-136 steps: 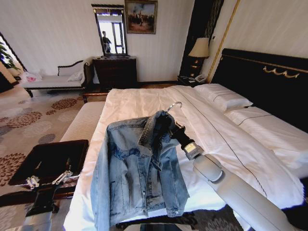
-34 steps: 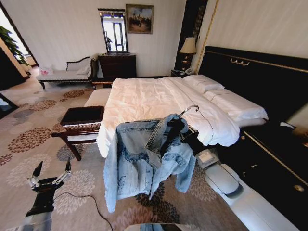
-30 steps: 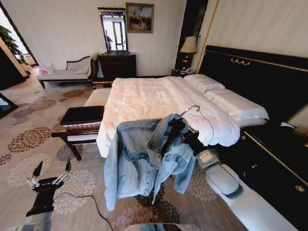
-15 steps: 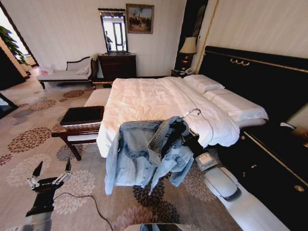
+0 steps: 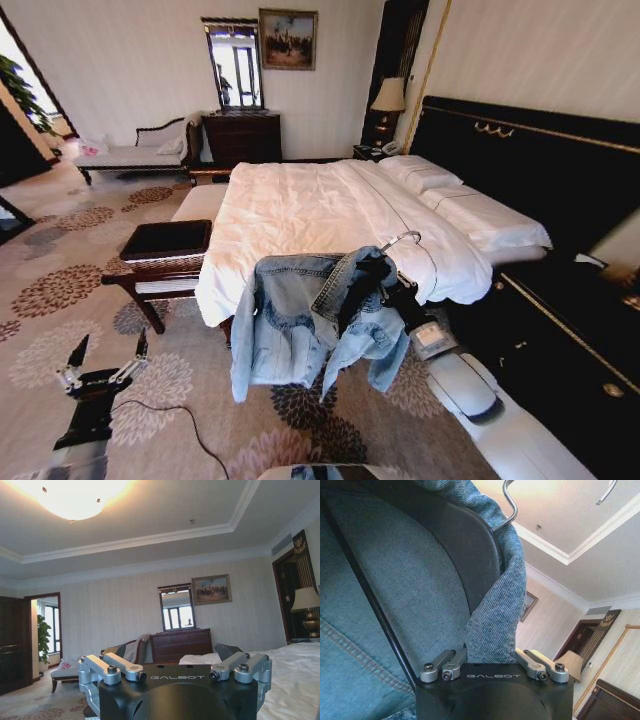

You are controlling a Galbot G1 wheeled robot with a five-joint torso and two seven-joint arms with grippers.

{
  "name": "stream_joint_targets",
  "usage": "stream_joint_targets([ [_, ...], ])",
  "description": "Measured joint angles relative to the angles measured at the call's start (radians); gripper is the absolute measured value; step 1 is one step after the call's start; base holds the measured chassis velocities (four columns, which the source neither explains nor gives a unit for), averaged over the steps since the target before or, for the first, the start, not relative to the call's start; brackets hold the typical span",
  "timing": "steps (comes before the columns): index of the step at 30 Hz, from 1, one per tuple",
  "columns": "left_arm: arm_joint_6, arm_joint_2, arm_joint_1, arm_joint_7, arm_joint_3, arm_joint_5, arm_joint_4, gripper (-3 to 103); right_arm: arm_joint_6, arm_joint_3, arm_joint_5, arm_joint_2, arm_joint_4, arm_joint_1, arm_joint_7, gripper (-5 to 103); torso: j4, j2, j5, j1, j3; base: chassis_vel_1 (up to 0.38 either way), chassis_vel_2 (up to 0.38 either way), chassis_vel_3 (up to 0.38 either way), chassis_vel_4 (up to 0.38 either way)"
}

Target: Pick up the clothes from the bed and hang them on the clothes hanger.

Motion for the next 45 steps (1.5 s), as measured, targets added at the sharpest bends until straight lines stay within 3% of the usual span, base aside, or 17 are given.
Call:
stream_joint_targets([
  [45, 0.0, 0.0, 0.0, 0.0, 0.0, 0.0, 0.0, 100, 0.009, 0.078, -0.011, -0.005, 0.044, -0.065, -0.001, 20, -0.0001, 0.0, 0.0002, 0.0, 0.0, -0.094, -0.095, -0.084, -0.091],
])
